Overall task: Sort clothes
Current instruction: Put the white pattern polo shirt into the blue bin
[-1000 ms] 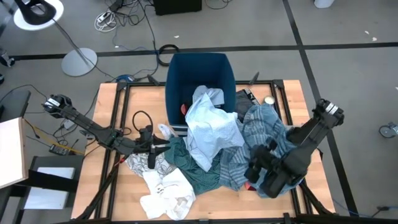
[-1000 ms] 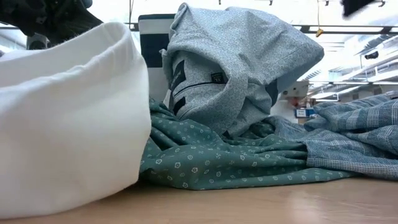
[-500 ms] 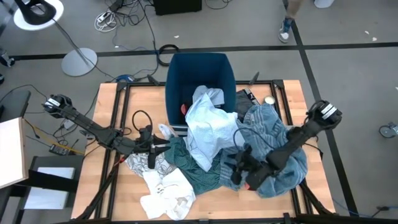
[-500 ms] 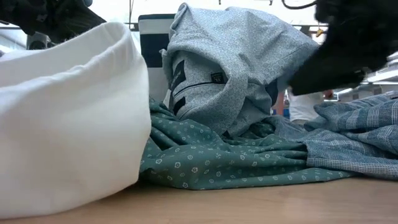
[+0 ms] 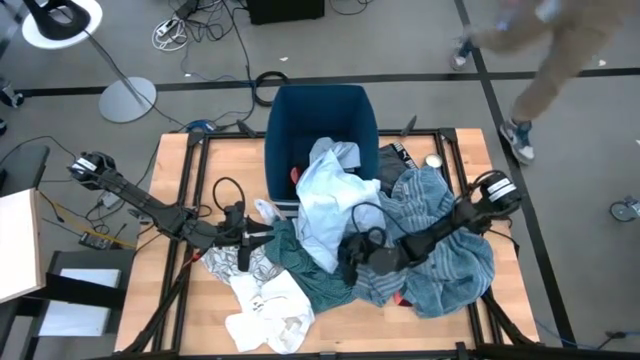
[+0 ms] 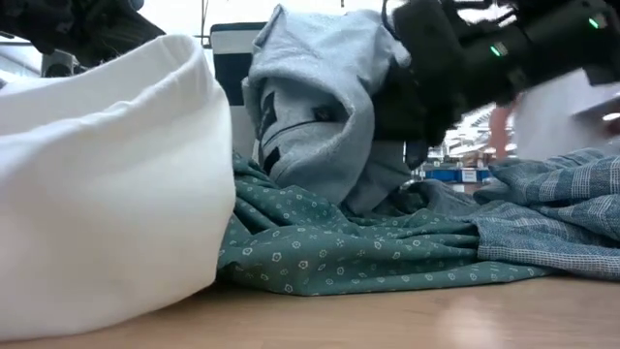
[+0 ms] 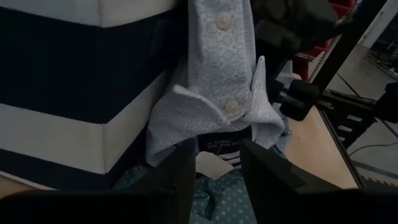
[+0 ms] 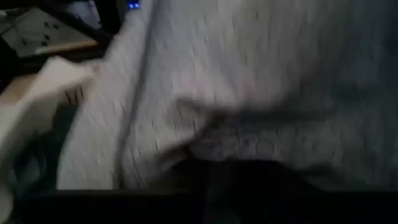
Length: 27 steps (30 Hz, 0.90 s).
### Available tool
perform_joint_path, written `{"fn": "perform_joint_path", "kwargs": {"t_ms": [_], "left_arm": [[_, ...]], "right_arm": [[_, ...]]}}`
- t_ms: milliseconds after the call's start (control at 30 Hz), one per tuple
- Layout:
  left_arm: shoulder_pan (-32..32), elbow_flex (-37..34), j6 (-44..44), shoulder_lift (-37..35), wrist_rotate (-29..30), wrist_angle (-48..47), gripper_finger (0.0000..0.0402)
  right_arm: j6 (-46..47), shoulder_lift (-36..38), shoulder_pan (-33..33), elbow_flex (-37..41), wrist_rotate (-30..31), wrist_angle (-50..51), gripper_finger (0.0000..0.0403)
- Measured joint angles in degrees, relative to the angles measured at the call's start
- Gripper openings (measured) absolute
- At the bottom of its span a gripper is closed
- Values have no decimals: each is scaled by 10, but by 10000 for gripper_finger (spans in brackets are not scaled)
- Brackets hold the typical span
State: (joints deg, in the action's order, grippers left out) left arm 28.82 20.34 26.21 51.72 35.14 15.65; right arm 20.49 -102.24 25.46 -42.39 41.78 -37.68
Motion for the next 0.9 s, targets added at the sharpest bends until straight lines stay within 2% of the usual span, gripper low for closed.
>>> {"fn": "perform_joint_path", "kwargs": {"t_ms": [67, 100, 333, 500, 733, 900], "left_arm": [[1, 0, 0, 0, -1, 0, 131], [1, 0, 0, 0, -2, 1, 131], [1, 0, 1, 0, -2, 1, 131], [1, 0, 1, 0, -3, 5, 131], [1, 0, 0, 0, -3, 7, 131], [1, 0, -3, 0, -2, 1, 131]], "right_arm": [[-55, 9, -5, -17, 0, 0, 20], [-83, 14, -7, -28, 3, 1, 14], [-278, 63, -13, -132, 4, 6, 4], [-400, 91, -59, -239, 0, 95, 2], [-443, 96, -188, -437, -119, 286, 1], [-429, 96, -285, -540, -185, 339, 1]]}}
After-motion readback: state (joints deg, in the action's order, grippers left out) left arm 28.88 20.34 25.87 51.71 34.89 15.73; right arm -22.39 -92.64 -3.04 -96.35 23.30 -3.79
